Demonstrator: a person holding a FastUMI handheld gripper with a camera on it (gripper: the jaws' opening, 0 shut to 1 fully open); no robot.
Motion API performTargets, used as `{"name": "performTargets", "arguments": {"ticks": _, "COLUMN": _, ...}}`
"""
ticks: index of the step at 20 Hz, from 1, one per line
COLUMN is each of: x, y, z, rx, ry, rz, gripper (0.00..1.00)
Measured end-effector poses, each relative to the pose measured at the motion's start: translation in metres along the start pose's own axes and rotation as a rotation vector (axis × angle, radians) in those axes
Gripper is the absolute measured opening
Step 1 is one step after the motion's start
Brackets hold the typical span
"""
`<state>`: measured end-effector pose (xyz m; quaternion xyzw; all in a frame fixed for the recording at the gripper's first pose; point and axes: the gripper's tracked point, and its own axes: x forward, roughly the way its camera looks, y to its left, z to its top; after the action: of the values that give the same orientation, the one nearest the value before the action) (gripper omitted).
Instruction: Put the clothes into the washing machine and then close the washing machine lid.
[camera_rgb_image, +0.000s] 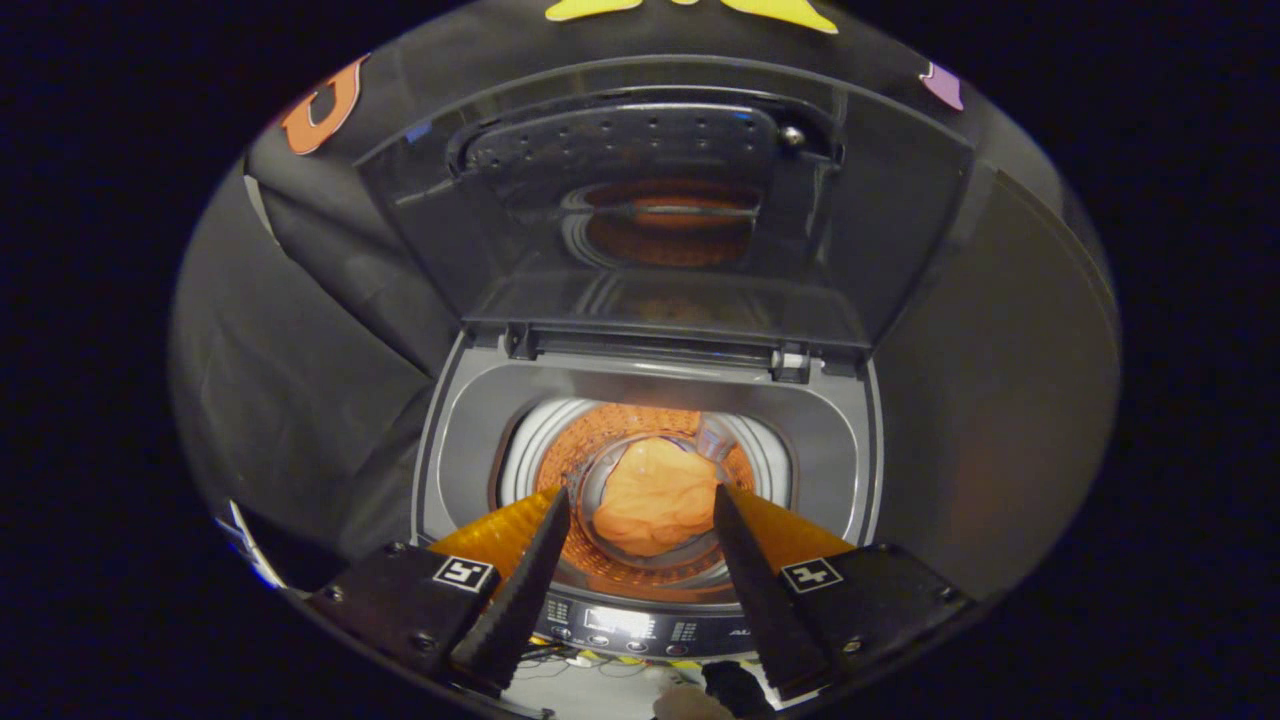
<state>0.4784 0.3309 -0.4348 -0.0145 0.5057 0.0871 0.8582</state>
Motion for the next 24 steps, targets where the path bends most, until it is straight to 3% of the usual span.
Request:
{"name": "performTargets", "arguments": {"ticks": 7, "x": -0.042, "y": 0.000, "z": 0.025, "rx": -0.033, "ry": -0.094, "rz": 0.001, "gripper": 0.90}}
{"name": "performTargets", "arguments": {"ticks": 11, "x": -0.076, "y": 0.003, "z": 0.057, "rx": -0.077, "ry": -0.209, "rz": -0.007, "gripper": 0.90}}
{"name": "performTargets", "arguments": {"ticks": 24, "x": -0.171, "y": 0.024, "z": 0.169, "rx": -0.055, "ry": -0.454, "rz": 0.038, "gripper": 0.90}}
